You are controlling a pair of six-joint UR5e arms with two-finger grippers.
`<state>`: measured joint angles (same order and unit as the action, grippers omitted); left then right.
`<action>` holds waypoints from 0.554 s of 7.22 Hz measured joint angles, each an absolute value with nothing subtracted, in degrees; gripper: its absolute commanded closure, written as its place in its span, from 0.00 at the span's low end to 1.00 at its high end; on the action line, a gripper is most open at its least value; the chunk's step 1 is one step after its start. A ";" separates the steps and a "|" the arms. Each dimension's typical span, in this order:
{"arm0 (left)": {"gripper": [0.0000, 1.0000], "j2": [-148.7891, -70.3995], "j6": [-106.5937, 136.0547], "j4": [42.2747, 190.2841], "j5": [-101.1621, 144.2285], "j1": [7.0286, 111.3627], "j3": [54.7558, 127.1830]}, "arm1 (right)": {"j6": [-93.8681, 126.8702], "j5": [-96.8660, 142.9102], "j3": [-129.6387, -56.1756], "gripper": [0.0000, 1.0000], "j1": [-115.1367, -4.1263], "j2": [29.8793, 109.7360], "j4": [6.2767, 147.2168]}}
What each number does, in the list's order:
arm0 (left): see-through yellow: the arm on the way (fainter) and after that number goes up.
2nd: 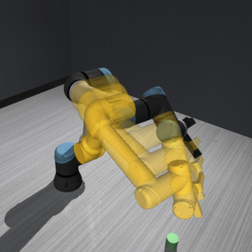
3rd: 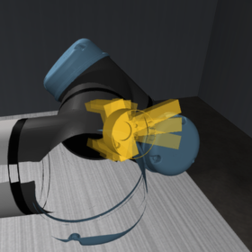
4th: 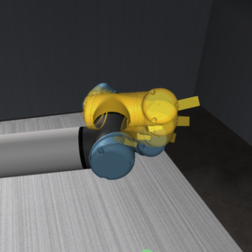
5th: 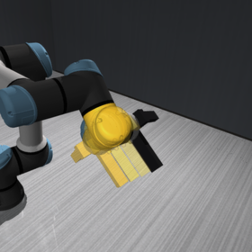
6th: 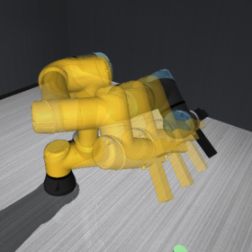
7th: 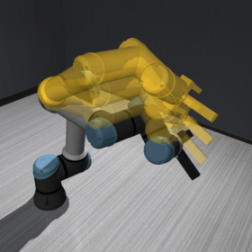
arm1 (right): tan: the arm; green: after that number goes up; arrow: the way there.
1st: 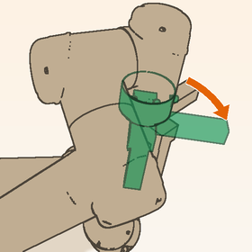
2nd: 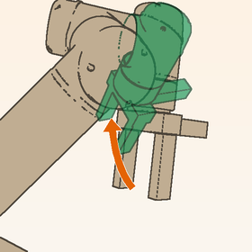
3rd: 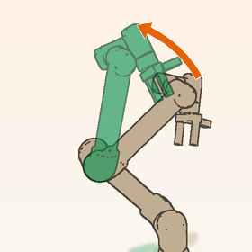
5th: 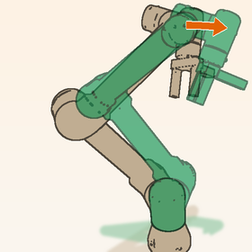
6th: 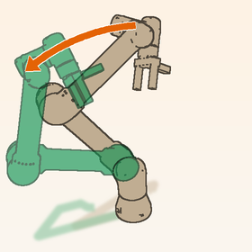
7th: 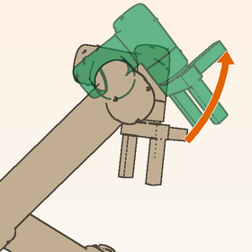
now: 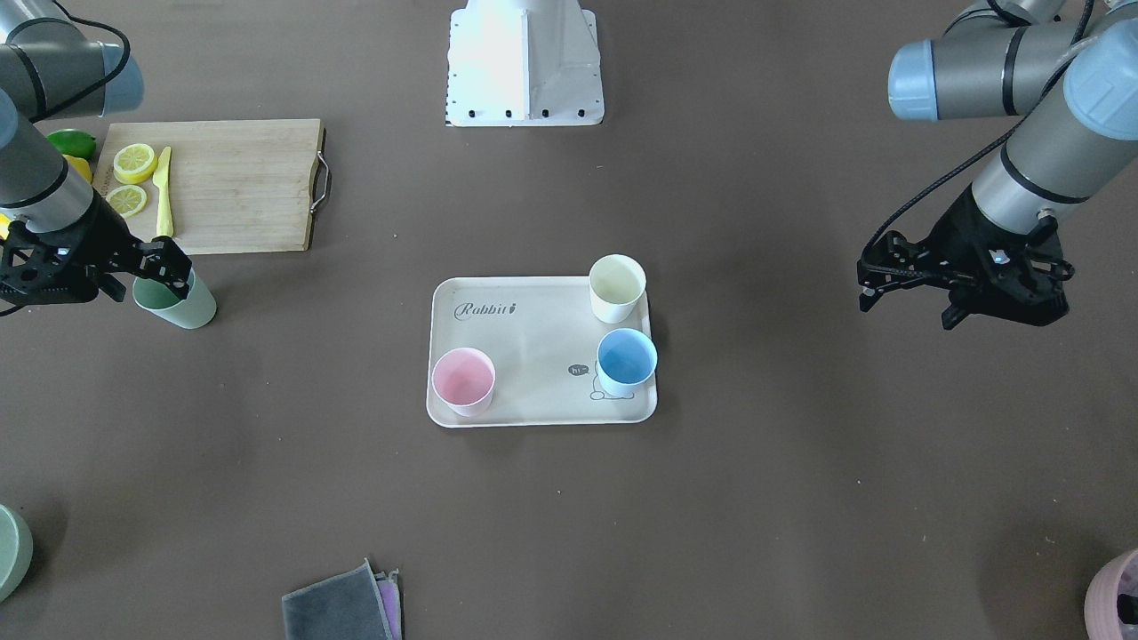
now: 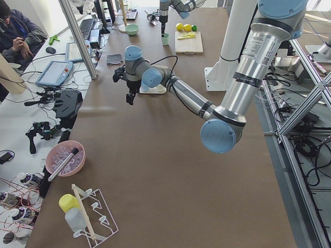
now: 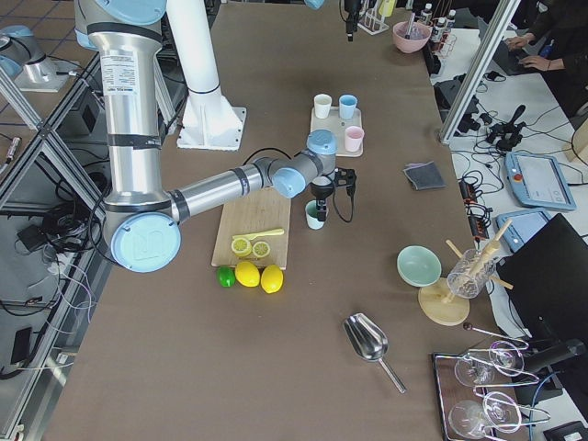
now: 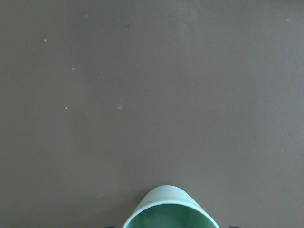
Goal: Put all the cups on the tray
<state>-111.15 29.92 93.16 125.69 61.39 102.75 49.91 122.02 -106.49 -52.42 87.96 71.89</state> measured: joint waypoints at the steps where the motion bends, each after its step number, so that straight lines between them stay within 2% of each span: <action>1: 0.02 -111.13 30.00 93.18 125.64 61.36 102.75 | 49.63 123.14 -107.00 0.16 -53.33 88.33 71.92; 4: 0.02 -111.01 30.06 93.19 125.60 61.28 102.74 | 48.39 122.74 -107.01 0.19 -53.74 91.17 71.64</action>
<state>-111.01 30.06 93.19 125.60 61.28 102.74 48.39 122.74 -107.01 -53.74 91.17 71.64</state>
